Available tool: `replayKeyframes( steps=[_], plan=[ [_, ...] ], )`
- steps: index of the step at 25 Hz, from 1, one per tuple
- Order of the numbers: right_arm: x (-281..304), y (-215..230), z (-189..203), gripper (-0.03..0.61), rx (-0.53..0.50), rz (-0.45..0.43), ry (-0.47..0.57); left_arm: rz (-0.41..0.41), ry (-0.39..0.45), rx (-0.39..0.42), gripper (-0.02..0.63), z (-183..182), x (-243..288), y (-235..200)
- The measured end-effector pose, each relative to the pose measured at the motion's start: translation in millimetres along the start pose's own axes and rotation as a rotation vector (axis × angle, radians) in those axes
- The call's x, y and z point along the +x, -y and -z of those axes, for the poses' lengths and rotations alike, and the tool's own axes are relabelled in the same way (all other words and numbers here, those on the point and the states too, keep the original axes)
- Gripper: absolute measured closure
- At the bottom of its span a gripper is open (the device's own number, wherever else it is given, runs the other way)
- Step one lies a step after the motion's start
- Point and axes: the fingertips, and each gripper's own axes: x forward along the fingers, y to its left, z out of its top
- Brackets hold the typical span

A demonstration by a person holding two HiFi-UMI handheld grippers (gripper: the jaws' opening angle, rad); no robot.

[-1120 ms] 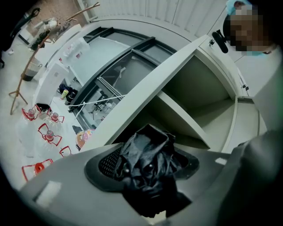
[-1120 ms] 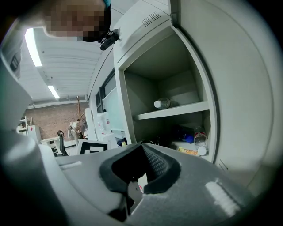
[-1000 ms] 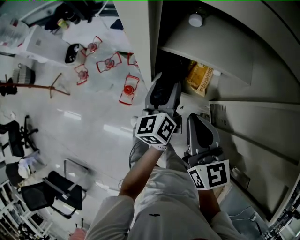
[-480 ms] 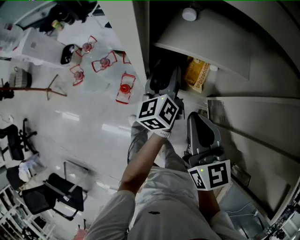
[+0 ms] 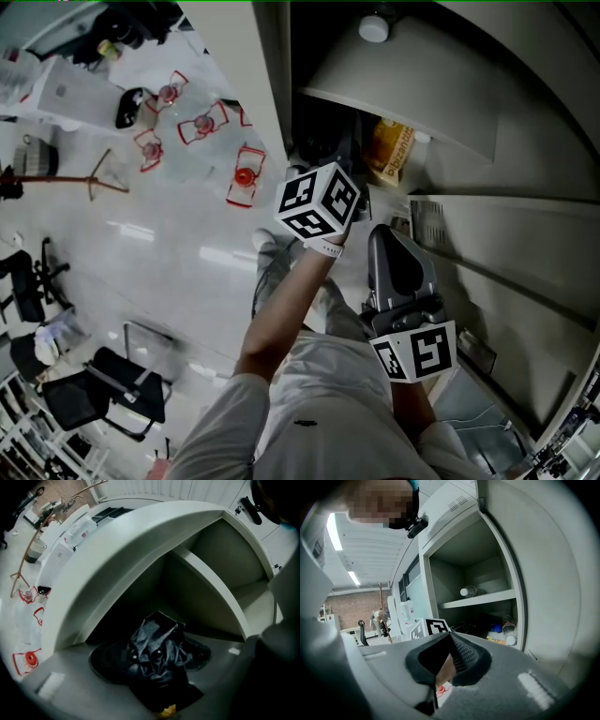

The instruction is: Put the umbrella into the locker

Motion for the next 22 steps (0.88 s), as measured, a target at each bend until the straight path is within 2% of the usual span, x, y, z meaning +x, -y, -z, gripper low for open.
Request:
replayKeyframes(
  steps=[9, 14, 18, 20, 22],
  plan=[
    [1, 7, -7, 0.577, 0.007, 0.016, 0.006, 0.007, -0.051, 0.03, 0.325, 3, 25, 6],
    [1, 10, -9, 0.577, 0.011, 0.023, 0.011, 0.005, -0.095, 0.083, 0.31, 8, 37, 10],
    [-1, 12, -7, 0.577, 0.019, 0.03, 0.013, 0.012, -0.153, 0.13, 0.248, 16, 40, 14],
    [-3, 12, -5, 0.577, 0.025, 0.034, 0.014, 0.015, -0.162, 0.146, 0.19, 17, 39, 16],
    [-5, 11, -5, 0.577, 0.029, 0.032, 0.017, 0.012, -0.164, 0.167, 0.172, 17, 35, 16]
  ],
)
